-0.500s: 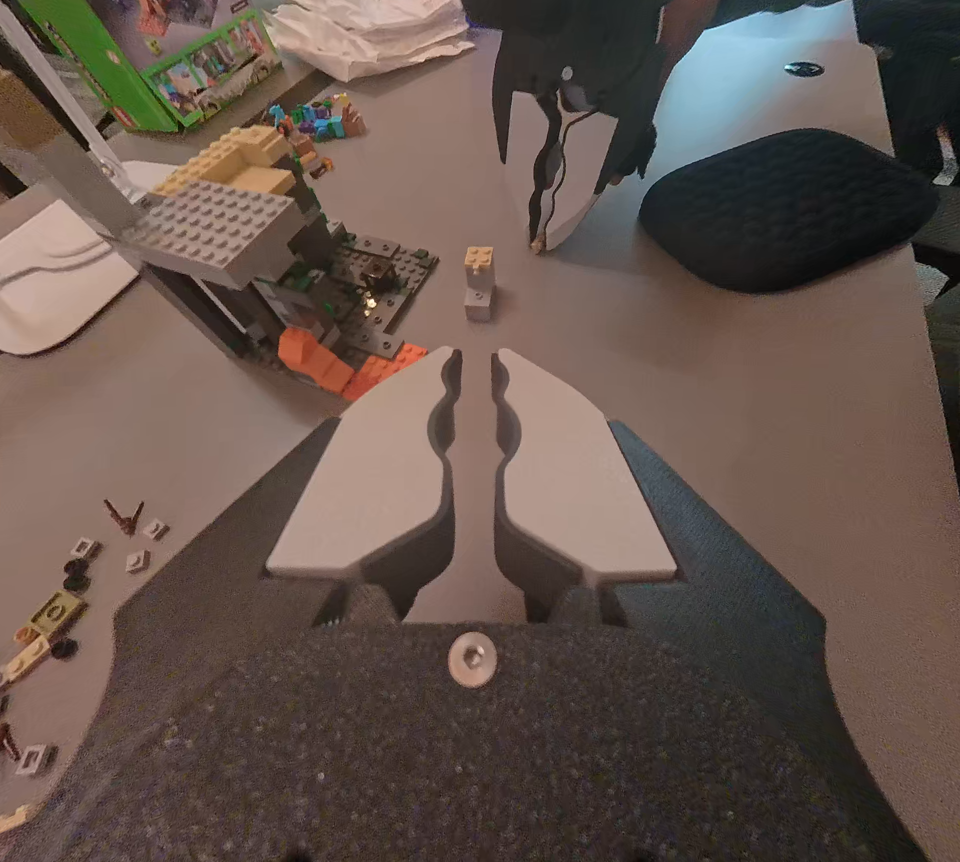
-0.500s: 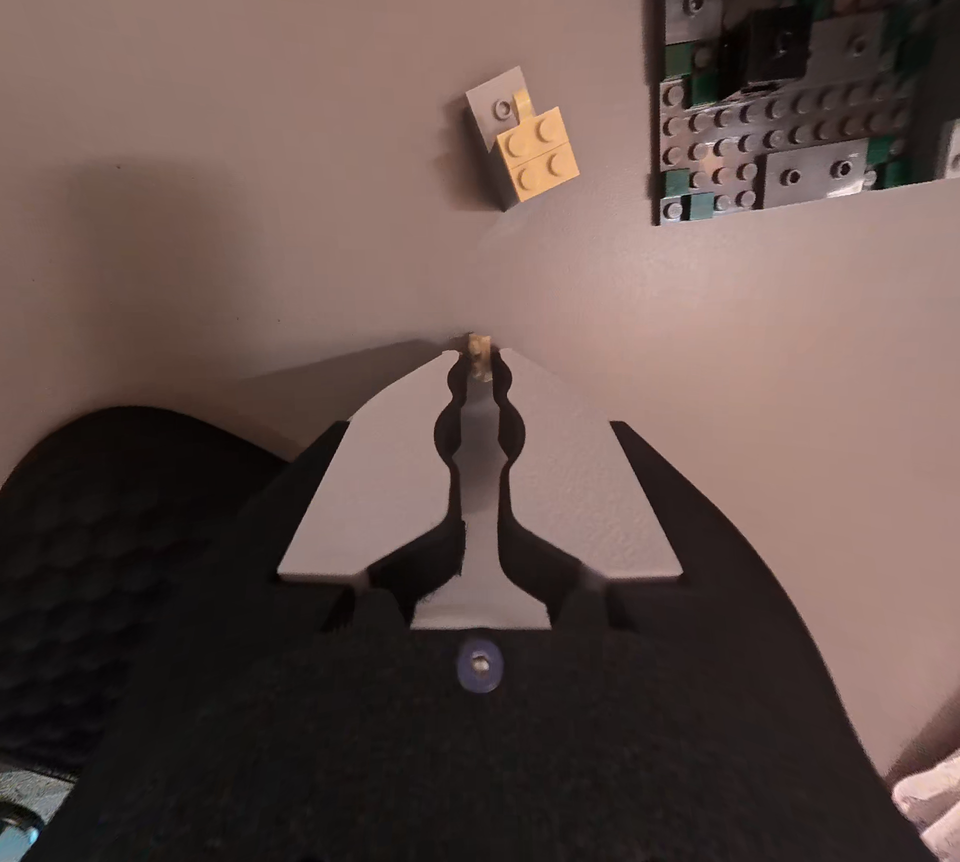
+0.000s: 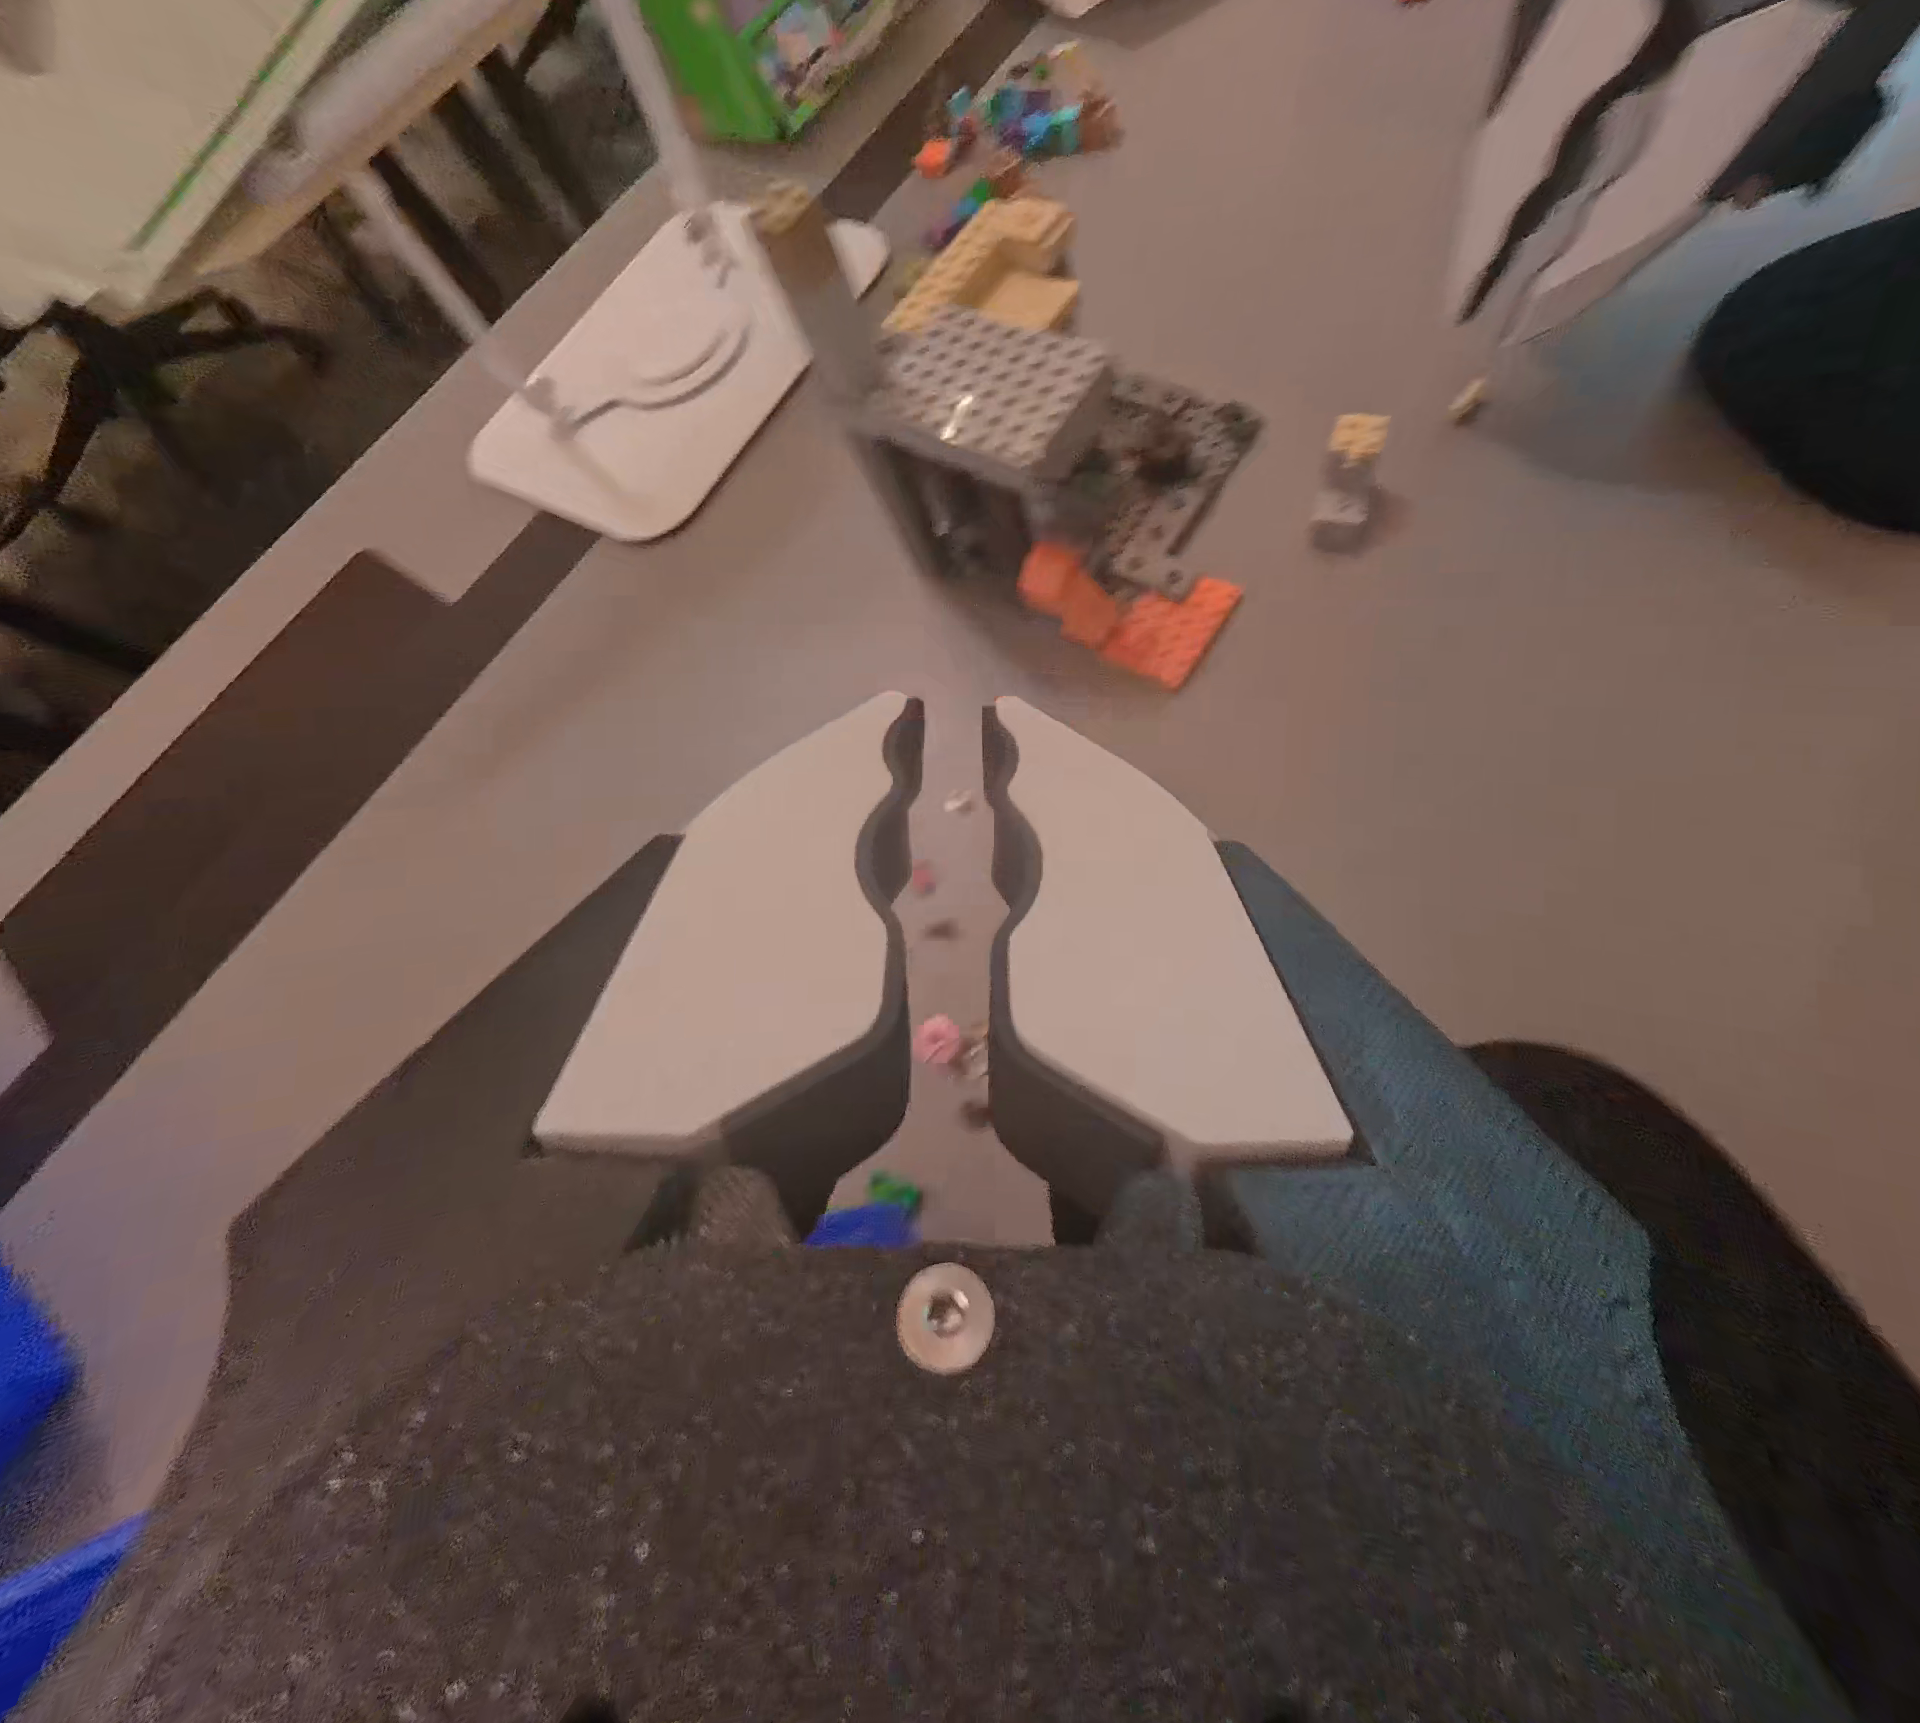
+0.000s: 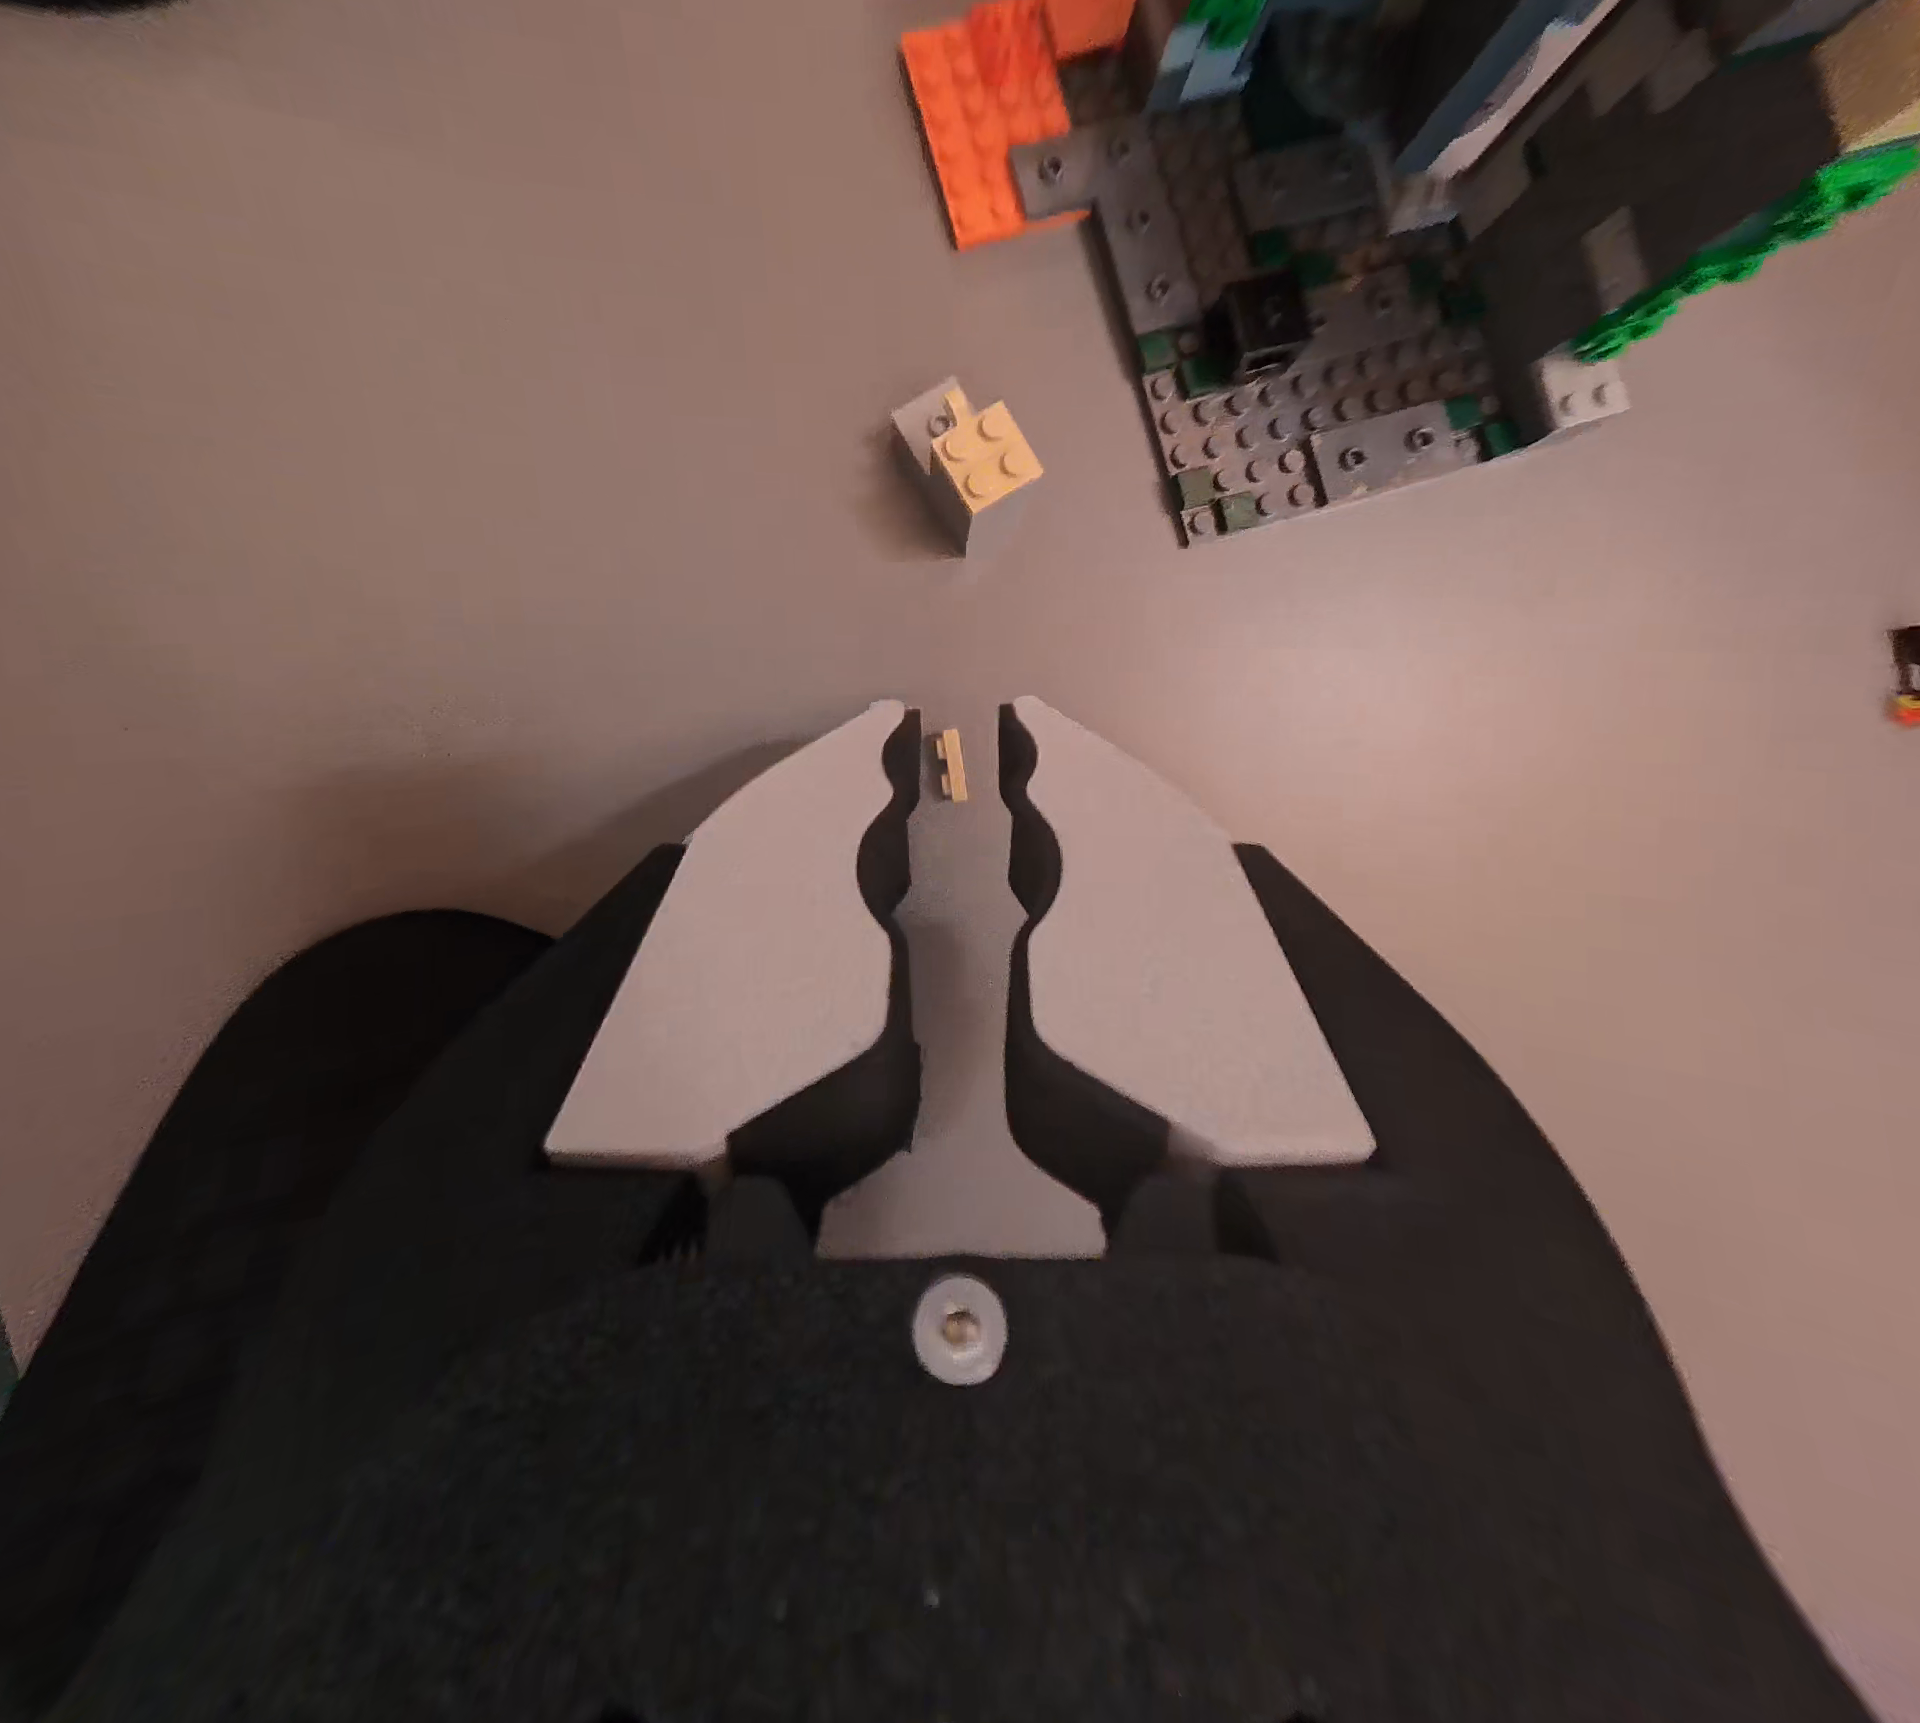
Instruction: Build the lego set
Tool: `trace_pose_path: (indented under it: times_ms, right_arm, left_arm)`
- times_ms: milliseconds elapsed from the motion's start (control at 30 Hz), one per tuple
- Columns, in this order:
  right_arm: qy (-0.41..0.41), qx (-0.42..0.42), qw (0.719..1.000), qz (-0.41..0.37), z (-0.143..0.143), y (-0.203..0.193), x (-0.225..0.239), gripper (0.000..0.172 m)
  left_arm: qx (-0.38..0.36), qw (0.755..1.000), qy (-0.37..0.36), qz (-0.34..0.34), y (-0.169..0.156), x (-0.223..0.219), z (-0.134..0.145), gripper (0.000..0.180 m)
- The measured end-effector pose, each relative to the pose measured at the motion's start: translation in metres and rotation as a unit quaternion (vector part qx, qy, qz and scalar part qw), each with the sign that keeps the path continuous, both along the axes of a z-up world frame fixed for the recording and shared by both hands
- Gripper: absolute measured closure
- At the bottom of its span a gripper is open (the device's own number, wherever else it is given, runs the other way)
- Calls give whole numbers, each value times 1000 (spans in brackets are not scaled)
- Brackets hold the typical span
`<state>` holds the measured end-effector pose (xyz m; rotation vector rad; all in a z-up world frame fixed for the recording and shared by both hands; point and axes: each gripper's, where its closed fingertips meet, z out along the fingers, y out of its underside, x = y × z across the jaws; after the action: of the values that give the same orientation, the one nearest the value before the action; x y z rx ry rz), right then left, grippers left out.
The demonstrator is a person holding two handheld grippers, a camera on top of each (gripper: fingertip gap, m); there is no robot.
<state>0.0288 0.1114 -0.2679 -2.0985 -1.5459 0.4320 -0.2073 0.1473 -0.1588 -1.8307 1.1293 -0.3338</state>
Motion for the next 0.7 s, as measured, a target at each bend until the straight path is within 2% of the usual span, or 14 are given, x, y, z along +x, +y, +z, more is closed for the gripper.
trace_pose_path:
  times_ms: [133,333,700]
  right_arm:
    - [18,14,1000,-8,-1,-1,8,159]
    - [20,15,1000,-6,-16,-7,19,159]
    - [38,13,999,-24,-15,-14,31,160]
  left_arm:
    - [-34,997,64,27,31,-40,-7,169]
    - [-113,974,197,-27,55,-74,-65,167]
    - [-178,911,335,-158,76,-65,-122,165]
